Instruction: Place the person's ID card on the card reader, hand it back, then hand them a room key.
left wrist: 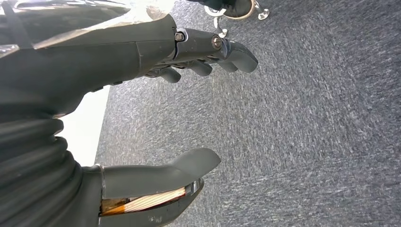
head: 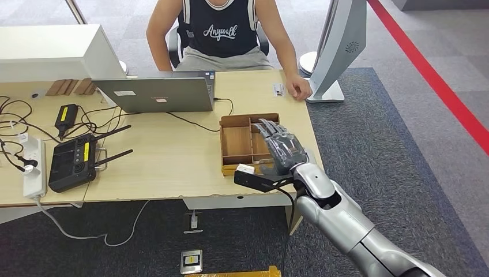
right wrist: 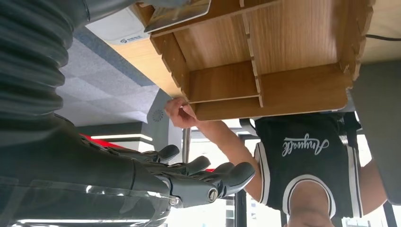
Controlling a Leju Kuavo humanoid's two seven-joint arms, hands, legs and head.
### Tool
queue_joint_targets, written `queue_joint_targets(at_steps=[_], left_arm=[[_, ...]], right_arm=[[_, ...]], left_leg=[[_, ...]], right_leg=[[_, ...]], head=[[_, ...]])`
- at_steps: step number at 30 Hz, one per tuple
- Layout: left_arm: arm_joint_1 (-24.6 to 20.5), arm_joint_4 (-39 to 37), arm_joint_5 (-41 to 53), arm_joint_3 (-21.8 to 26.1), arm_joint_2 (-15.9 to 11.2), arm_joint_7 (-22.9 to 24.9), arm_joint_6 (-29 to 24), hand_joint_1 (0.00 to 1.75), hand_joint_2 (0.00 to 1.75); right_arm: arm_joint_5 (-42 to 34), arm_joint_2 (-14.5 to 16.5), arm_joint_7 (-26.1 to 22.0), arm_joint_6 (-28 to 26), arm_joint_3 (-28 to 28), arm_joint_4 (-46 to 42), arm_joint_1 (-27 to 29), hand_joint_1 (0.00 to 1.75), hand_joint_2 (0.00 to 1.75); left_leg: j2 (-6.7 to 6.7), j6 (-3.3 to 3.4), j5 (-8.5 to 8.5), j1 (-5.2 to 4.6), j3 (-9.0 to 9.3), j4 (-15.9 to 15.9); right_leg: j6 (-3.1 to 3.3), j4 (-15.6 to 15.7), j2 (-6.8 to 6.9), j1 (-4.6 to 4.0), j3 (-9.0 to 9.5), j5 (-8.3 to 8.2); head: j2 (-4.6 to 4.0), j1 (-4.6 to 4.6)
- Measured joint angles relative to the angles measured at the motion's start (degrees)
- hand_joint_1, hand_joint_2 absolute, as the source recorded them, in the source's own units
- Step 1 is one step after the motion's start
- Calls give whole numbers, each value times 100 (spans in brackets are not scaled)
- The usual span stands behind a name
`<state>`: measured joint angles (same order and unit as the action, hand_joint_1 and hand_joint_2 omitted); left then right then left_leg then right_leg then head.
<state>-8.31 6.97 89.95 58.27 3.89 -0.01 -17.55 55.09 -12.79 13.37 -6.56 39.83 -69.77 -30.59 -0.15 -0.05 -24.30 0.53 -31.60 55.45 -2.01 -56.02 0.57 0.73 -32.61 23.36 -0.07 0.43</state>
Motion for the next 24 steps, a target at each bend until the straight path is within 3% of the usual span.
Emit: queue_joint_targets(at_steps=[24], left_arm=[[-4,0,4,0,0,49,-31,0,175]], right_arm=[[-67,5,15,107,162,40,0,0,175]], left_leg=[[0,0,0,0,-1,0]], right_leg=[[0,0,0,0,0,0]], head=[[0,1]])
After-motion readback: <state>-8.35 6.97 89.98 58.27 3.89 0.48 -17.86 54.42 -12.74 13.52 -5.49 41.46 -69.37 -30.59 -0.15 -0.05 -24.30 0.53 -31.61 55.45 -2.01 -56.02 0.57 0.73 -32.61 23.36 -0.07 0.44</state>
